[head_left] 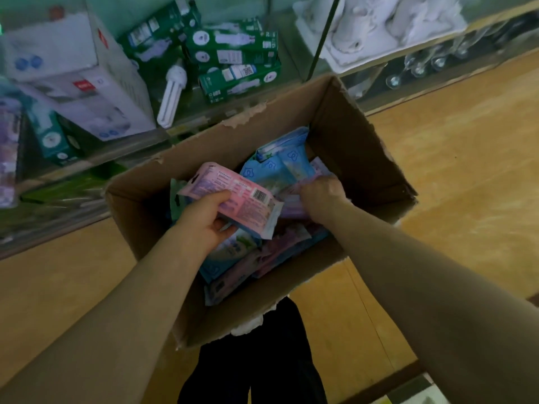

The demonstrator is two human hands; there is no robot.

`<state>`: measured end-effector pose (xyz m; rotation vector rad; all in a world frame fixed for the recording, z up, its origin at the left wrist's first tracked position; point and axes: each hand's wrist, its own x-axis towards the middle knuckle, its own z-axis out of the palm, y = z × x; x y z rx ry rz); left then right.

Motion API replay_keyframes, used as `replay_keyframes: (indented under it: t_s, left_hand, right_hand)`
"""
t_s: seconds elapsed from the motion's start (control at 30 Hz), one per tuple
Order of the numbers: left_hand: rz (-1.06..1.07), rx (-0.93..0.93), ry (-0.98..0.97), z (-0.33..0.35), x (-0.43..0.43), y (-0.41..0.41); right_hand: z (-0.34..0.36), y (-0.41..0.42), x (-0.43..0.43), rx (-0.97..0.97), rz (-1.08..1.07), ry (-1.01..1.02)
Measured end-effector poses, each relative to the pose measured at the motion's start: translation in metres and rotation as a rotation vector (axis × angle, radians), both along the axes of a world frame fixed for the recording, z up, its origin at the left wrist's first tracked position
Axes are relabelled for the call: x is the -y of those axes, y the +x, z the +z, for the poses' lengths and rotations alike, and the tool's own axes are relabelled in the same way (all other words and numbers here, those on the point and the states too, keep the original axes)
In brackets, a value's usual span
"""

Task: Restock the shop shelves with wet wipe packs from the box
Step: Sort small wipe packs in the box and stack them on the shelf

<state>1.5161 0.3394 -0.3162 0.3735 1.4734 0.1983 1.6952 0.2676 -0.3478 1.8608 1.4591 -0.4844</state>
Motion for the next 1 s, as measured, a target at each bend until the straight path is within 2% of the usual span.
replay_keyframes:
  t_s: [0.27,0.6,0.77,1.0]
  left_hand:
    - [-0.190,-0.002,0.225,0.082,-0.003,0.019]
    - [-0.498,0.135,0.631,0.208,0.051,0.076]
    - [-0.639,0.255,0.783,0.265,0.102,0.111]
    - [-0.862,0.495,0.828,0.336,0.216,0.168]
  right_hand:
    - [0.121,0.008,0.017,-0.114,-0.374,0.354]
    - [0.264,0.011,0.102,-0.154,-0.791,0.787]
    - [0.326,0.015,0.162,-0.102,-0.906,0.934]
    - [0.394,0.033,0.288,0.080,-1.095,1.060]
